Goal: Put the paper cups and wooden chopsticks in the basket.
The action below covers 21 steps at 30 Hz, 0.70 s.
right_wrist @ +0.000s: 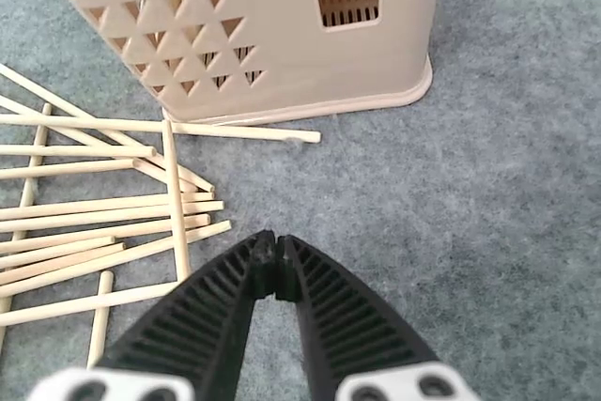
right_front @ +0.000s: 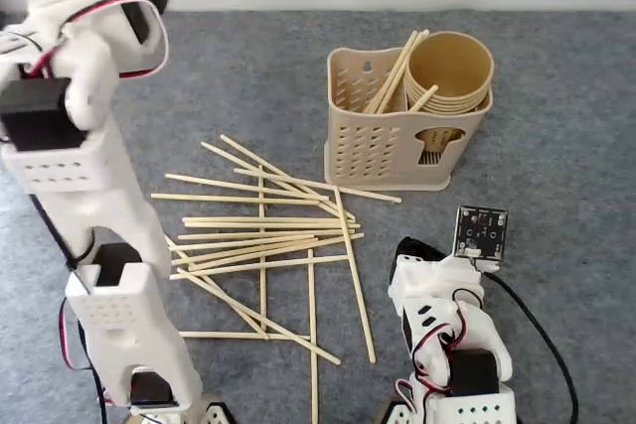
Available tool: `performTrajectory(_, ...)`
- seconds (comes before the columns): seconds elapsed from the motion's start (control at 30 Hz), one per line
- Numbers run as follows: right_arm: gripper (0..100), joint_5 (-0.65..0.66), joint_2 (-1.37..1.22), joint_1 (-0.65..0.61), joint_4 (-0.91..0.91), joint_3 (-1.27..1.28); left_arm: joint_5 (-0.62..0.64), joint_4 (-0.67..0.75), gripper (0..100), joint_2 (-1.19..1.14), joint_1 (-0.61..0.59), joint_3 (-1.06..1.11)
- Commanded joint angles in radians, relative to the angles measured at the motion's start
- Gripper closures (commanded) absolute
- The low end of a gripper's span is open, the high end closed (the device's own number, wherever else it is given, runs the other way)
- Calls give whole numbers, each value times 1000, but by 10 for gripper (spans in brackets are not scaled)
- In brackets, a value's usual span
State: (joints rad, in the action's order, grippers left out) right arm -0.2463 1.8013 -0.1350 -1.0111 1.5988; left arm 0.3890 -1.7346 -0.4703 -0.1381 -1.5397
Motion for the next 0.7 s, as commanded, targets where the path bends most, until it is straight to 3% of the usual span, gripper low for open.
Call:
performTrajectory(0.0,988,-6,5,-1,15,-15,11,-26,868,92,-8,157)
performTrajectory(0.17,988,-6,5,-1,15,-14,9,-23,949,239,5,476)
performTrajectory(0.37,988,-5,5,-1,15,-9,6,-17,957,368,9,877)
performTrajectory(0.67,988,-5,5,-1,15,-9,-74,9,987,480,0,1276)
